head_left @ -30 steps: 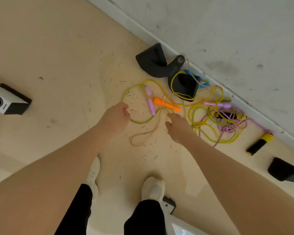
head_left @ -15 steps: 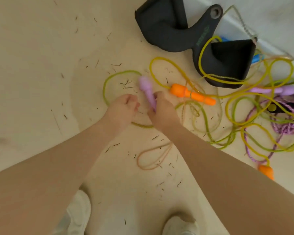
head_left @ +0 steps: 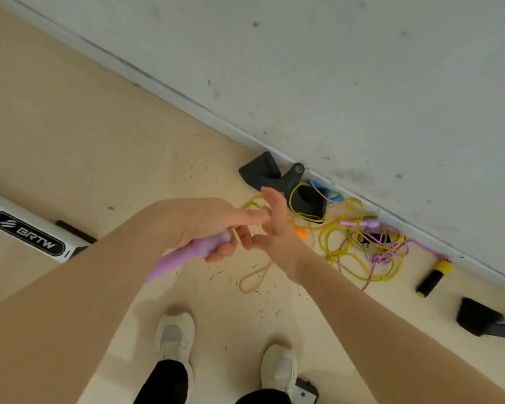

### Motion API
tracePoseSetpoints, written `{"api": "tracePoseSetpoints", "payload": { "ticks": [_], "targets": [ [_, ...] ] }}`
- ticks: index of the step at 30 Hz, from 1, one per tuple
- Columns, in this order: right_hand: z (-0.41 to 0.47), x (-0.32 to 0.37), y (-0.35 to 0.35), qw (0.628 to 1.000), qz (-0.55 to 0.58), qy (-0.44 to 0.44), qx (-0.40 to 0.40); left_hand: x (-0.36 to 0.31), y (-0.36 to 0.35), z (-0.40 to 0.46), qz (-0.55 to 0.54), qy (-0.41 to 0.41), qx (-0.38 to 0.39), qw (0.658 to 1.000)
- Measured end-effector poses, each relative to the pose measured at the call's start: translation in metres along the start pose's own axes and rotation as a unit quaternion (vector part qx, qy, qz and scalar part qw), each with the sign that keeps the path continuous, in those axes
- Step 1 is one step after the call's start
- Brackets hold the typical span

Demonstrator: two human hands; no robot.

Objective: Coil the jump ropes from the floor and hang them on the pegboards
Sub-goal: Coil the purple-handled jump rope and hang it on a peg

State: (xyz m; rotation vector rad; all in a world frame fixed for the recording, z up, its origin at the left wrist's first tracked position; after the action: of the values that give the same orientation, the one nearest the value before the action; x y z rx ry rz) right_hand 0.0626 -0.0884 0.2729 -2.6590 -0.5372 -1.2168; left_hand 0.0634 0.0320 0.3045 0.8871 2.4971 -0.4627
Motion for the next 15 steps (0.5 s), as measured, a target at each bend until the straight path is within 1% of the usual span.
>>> {"api": "tracePoseSetpoints", "payload": {
  "ticks": [1, 3, 5, 6, 7, 9, 10, 12, 14, 15],
  "targets": [
    [-0.012, 0.023, 0.0, 0.998, -0.061, 0.018, -0.005, -0.015, -0.003, -0.017, 0.066, -0.015, -0.026, 0.997],
    [-0.035, 0.071, 0.001, 0.985, -0.156, 0.067, -0.01, -0.047, -0.003, -0.057, 0.155, -0.091, -0.092, 0.979],
    [-0.062, 0.121, -0.001, 0.976, -0.201, 0.073, 0.024, -0.077, 0.0, -0.111, 0.179, -0.177, -0.119, 0.961],
    [-0.079, 0.144, -0.001, 0.976, -0.209, 0.052, 0.029, -0.091, 0.002, -0.143, 0.165, -0.218, -0.133, 0.953],
    [-0.098, 0.168, 0.0, 0.978, -0.207, 0.031, 0.016, -0.106, 0.003, -0.178, 0.125, -0.263, -0.146, 0.946],
    [-0.129, 0.205, 0.01, 0.979, -0.199, 0.007, -0.049, -0.132, 0.001, -0.246, 0.007, -0.342, -0.157, 0.926],
    [-0.146, 0.221, 0.017, 0.977, -0.197, 0.006, -0.081, -0.143, 0.0, -0.278, -0.05, -0.38, -0.16, 0.91],
    [-0.177, 0.25, 0.026, 0.968, -0.217, 0.004, -0.125, -0.162, 0.003, -0.339, -0.132, -0.457, -0.186, 0.86],
    [-0.21, 0.273, 0.03, 0.968, -0.211, -0.006, -0.136, -0.174, 0.009, -0.394, -0.15, -0.517, -0.241, 0.808],
    [-0.225, 0.285, 0.027, 0.971, -0.195, 0.004, -0.137, -0.178, 0.01, -0.419, -0.142, -0.535, -0.27, 0.788]
  ]
}}
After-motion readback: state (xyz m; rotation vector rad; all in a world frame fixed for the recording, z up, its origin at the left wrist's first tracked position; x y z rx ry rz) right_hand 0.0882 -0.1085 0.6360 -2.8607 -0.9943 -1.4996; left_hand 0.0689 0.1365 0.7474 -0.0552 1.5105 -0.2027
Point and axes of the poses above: each hand's wrist, its own z-axis towards the middle knuckle, its own y-axis out of the back of the hand, x = y × z, the point moved 4 cm from there along z, towards the middle knuckle, and after that the axes turned 7 degrees about z, right-handed, at the moved point
